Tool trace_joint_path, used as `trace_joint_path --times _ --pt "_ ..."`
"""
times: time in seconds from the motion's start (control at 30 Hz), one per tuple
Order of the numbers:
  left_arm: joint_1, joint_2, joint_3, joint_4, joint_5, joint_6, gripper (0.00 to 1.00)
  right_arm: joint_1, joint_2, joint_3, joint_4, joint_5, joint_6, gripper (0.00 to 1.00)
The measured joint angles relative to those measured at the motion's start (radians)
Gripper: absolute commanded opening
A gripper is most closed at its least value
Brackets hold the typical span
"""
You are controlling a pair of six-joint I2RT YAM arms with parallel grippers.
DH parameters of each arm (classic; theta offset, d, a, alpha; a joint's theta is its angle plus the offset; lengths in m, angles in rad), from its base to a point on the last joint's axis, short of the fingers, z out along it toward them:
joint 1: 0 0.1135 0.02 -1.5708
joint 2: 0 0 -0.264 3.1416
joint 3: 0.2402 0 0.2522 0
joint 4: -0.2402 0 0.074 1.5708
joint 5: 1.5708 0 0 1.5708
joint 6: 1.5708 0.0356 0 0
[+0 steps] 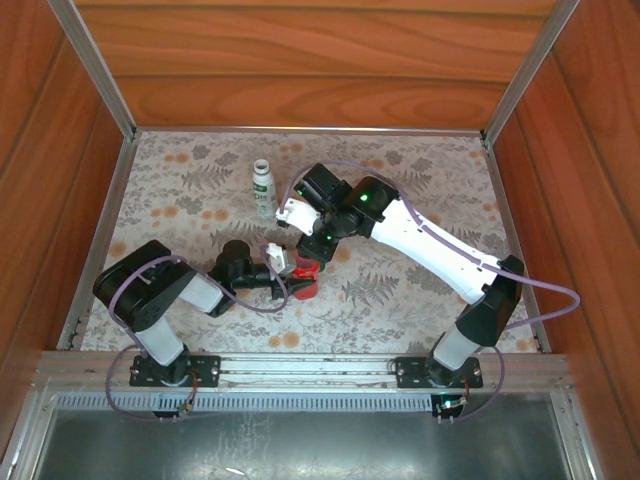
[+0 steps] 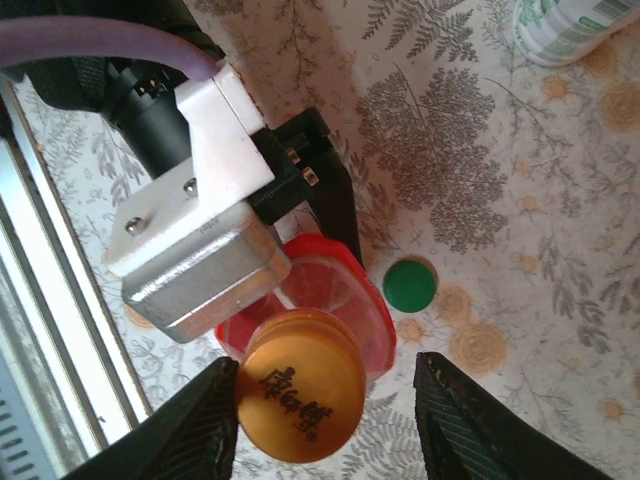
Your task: Screw on the bottle caps
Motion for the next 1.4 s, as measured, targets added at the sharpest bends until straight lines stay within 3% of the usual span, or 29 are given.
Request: trace_joint_path --times 0.23,0.53,0.9,1.4 --pt "0.000 0.000 0.000 0.001 0.000 0.000 0.53 -0.005 -0.005 0.000 0.008 -0.002 0.003 0.62" --pt "0.000 0.000 0.000 0.001 0.000 0.000 0.53 -0.025 -0.105 -0.051 0.103 -0.049 0.036 0.62" --pt "0.000 0.001 0.000 0.001 0.001 0.000 0.53 -0.064 -0.132 -0.167 0.195 -0.066 0.166 0.43" --pt "0.000 0.001 0.000 0.001 0.001 0.001 0.53 -0.064 -0.140 -0.175 0.207 -0.064 0.187 0.38"
